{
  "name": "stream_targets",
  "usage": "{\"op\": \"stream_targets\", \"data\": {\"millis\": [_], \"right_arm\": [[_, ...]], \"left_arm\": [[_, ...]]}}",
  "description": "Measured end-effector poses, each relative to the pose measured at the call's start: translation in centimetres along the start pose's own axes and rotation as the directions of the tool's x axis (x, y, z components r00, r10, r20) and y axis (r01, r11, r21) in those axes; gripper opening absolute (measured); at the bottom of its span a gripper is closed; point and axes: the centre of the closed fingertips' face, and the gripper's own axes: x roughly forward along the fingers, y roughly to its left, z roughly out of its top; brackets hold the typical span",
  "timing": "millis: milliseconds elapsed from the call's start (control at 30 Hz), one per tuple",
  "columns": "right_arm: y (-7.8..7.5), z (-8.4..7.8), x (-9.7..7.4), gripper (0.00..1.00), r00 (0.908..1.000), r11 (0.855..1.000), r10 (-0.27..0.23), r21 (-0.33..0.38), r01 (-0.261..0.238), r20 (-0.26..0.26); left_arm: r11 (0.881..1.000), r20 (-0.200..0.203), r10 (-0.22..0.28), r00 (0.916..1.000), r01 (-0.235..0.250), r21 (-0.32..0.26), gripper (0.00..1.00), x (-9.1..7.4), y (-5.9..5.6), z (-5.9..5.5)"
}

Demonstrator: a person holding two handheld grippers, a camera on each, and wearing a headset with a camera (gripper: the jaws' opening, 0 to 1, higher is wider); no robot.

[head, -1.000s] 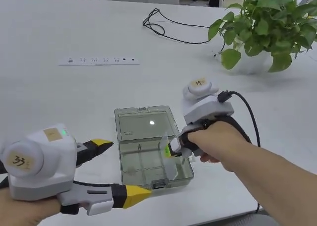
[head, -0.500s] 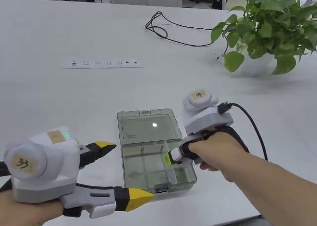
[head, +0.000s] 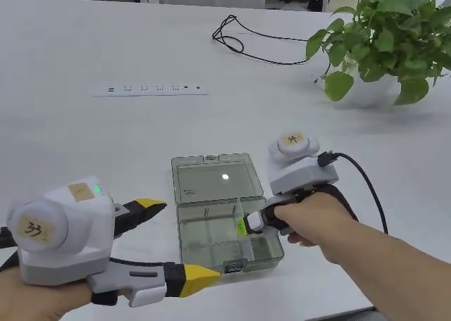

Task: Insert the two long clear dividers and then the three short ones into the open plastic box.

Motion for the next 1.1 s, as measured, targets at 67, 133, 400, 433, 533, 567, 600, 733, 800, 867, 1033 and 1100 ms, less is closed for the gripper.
{"op": "stream_targets", "data": {"millis": [67,133,400,433,533,567,600,733,800,867,1033,1100], "right_arm": [[0.1,0.0,-0.1,0.11,0.9999,1.000,0.008,0.004,-0.008,0.012],[0.2,0.1,-0.1,0.11,0.9995,1.000,0.019,0.009,-0.020,0.023],[0.3,0.6,-1.0,0.11,0.9964,0.998,0.059,0.016,-0.060,0.061],[0.4,0.7,-1.2,0.12,0.9957,0.998,0.064,0.012,-0.065,0.066],[0.5,0.9,-1.6,0.13,0.9941,0.997,0.077,-0.002,-0.077,0.077],[0.5,1.1,-1.8,0.14,0.9929,0.997,0.082,-0.012,-0.081,0.086],[0.5,1.1,-1.9,0.14,0.9925,0.996,0.085,-0.016,-0.084,0.088],[0.4,1.4,-2.5,0.16,0.9890,0.994,0.104,-0.049,-0.099,0.106],[0.5,1.4,-2.8,0.17,0.9868,0.991,0.116,-0.074,-0.109,0.112],[0.4,1.4,-3.1,0.18,0.9859,0.989,0.122,-0.096,-0.111,0.115],[0.7,1.7,-3.9,0.22,0.9766,0.975,0.156,-0.180,-0.129,0.148],[0.7,1.5,-4.2,0.23,0.9747,0.970,0.167,-0.199,-0.136,0.148]], "left_arm": [[1.000,-0.001,0.005,1.0000,-0.005,-0.001,0.84,-0.1,0.0,0.0],[1.000,0.001,0.010,0.9999,-0.010,-0.004,0.84,-0.2,0.1,0.0],[0.999,-0.001,0.035,0.9994,-0.035,-0.008,0.84,-0.6,0.3,0.0],[0.999,-0.002,0.038,0.9993,-0.038,-0.009,0.84,-0.6,0.4,0.0],[0.999,-0.002,0.048,0.9988,-0.048,-0.012,0.84,-0.8,0.4,0.0],[0.999,-0.003,0.053,0.9986,-0.053,-0.012,0.84,-0.9,0.4,0.0],[0.998,-0.004,0.056,0.9984,-0.056,-0.013,0.84,-0.9,0.4,0.0],[0.997,-0.007,0.080,0.9968,-0.080,-0.019,0.84,-1.3,0.7,0.1],[0.996,-0.008,0.091,0.9958,-0.091,-0.019,0.84,-1.6,0.9,0.1],[0.994,-0.011,0.104,0.9945,-0.104,-0.024,0.84,-1.8,1.1,0.1],[0.990,-0.015,0.134,0.9908,-0.135,-0.029,0.84,-2.2,1.5,0.1],[0.988,-0.015,0.152,0.9882,-0.153,-0.037,0.83,-2.5,1.7,0.1]]}}
